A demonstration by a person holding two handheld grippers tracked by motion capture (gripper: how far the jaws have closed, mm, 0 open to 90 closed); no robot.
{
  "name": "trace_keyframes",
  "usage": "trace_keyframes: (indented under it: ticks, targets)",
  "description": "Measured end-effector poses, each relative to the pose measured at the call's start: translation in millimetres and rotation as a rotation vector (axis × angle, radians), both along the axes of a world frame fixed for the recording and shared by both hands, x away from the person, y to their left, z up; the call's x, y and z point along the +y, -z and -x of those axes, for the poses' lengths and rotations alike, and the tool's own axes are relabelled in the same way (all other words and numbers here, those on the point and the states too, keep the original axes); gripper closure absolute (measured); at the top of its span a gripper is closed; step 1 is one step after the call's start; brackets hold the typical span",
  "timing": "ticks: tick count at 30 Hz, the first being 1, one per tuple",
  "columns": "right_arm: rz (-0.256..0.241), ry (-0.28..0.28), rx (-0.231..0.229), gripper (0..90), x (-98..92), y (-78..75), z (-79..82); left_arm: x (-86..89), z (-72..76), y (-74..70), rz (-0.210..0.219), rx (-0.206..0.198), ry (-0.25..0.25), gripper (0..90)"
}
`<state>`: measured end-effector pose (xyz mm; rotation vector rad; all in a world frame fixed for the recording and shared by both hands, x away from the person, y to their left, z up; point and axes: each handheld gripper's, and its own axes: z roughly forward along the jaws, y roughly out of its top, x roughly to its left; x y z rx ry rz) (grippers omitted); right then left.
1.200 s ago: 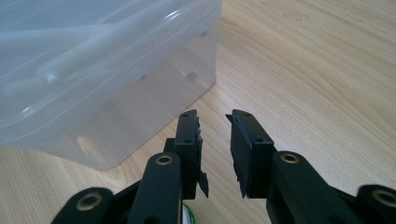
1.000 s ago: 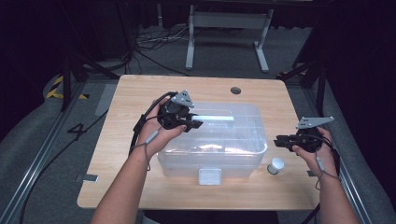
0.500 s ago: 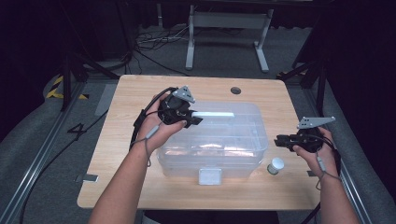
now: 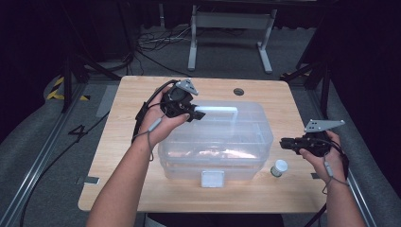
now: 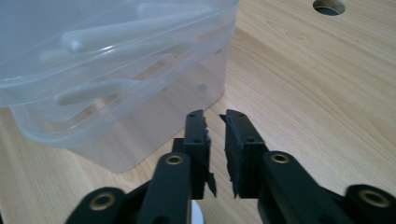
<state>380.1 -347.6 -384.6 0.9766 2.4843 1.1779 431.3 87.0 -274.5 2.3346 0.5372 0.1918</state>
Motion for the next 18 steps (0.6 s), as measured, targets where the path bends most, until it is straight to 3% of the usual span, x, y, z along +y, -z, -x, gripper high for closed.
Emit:
trace_keyframes:
  ticks: [4,18]
  targets:
    - [-0.007,-0.034,-0.014,89.2,1.1,-2.0,3.9,0.0,-6.2,-3.4,0.005,0.013,-0.010,73.6]
    - [-0.019,-0.153,-0.057,90.0,16.3,-10.8,18.9,0.1,-19.7,-10.2,0.011,0.035,-0.024,73.3]
